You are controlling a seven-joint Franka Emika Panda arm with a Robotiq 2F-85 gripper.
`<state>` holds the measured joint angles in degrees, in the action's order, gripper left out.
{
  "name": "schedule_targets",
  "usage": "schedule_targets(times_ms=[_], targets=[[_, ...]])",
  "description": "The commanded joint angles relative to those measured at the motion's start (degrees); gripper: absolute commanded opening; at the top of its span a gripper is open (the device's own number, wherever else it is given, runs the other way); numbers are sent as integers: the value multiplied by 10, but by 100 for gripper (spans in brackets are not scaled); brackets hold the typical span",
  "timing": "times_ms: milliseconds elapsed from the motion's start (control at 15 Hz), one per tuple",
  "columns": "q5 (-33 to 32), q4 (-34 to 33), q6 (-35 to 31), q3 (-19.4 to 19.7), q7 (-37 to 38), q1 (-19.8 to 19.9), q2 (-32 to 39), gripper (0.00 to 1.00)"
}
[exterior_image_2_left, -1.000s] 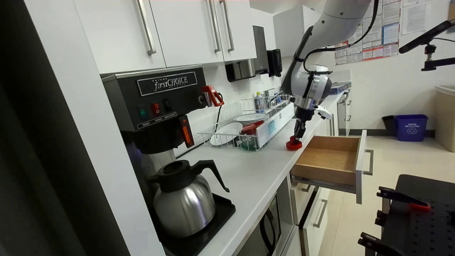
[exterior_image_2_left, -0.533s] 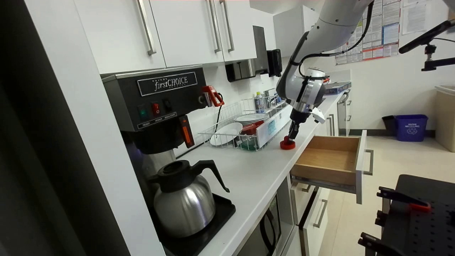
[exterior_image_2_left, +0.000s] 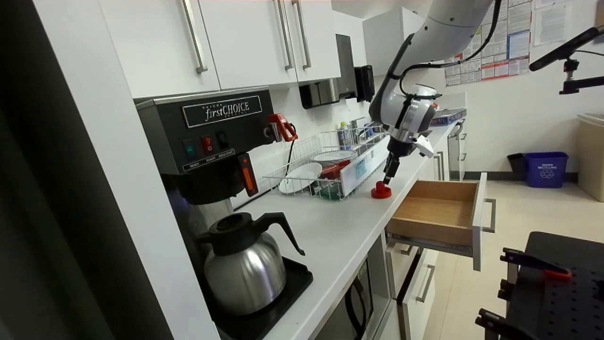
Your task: Open the top most drawer and pick up the red object and place on the counter
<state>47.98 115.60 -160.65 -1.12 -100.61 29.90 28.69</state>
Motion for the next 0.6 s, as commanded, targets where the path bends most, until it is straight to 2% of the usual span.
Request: schedule_targets(times_ms=[0, 200, 267, 533], targets=[[55, 81, 33, -19, -82, 57, -109, 100], [78, 118, 87, 0, -106, 90, -166, 100], [89, 125, 109, 37, -114, 69, -180, 100], [78, 149, 158, 105, -108, 50, -215, 100]])
